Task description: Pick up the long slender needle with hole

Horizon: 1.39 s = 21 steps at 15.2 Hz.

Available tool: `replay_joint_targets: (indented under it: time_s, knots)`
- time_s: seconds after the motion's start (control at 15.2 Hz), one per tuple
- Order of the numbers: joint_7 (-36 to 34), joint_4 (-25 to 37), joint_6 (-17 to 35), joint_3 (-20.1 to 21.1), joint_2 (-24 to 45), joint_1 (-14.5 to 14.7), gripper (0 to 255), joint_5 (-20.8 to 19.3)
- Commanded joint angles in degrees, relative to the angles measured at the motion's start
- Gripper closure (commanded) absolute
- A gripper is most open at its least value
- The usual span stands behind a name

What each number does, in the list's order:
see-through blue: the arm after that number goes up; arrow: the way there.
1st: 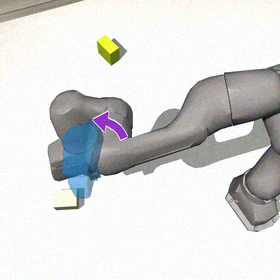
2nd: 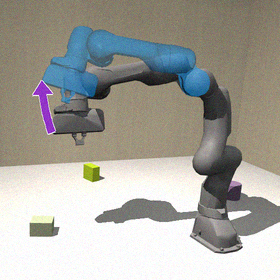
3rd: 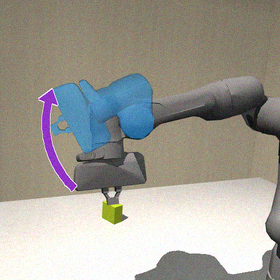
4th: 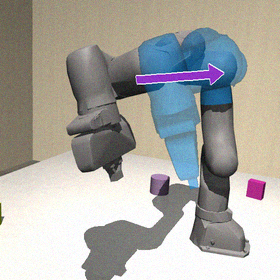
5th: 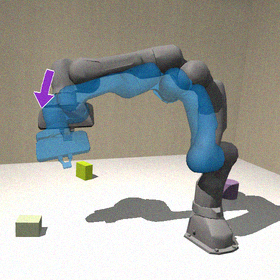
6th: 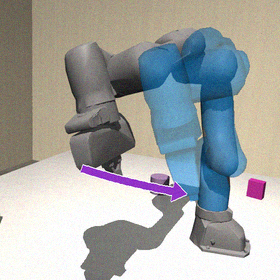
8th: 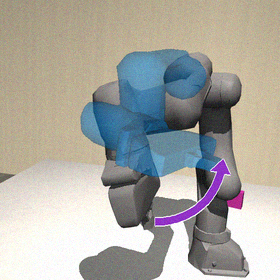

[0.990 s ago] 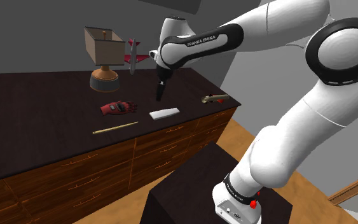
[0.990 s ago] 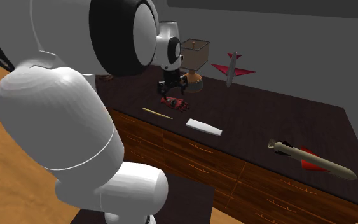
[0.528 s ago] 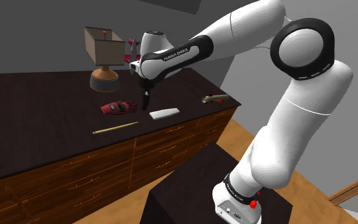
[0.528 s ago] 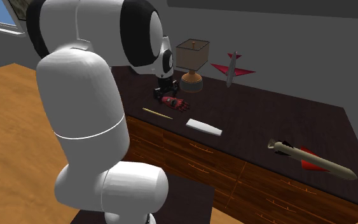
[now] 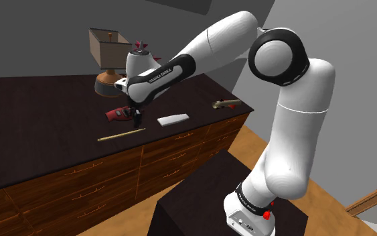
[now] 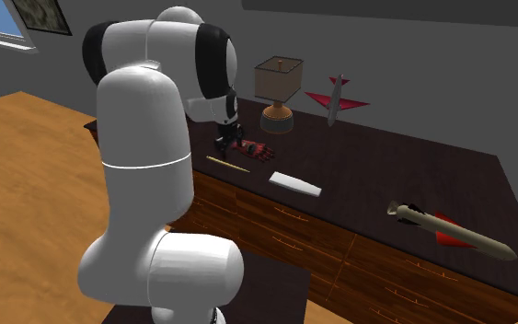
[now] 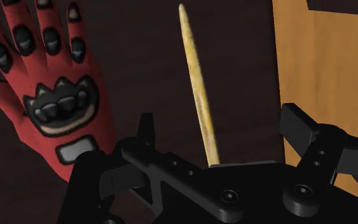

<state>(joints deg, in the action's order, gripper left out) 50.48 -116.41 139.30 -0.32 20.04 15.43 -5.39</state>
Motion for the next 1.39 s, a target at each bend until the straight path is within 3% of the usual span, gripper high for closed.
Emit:
replay_joint_targets:
  time_s: [0.0,0.2,0.86,0.92,1.32]
  knots:
    - [1.7,3.0,0.9,0.9,3.8,0.6,0,-0.6]
    - [4.0,6.4,2.4,2.0,8.8,1.7,0,-1.9]
    - [3.5,7.0,6.6,1.7,13.6,2.0,0,-2.6]
    - [3.6,7.0,6.6,1.7,13.6,1.9,255,-2.6]
    - [3.5,7.0,6.6,1.7,13.7,2.0,255,-2.6]
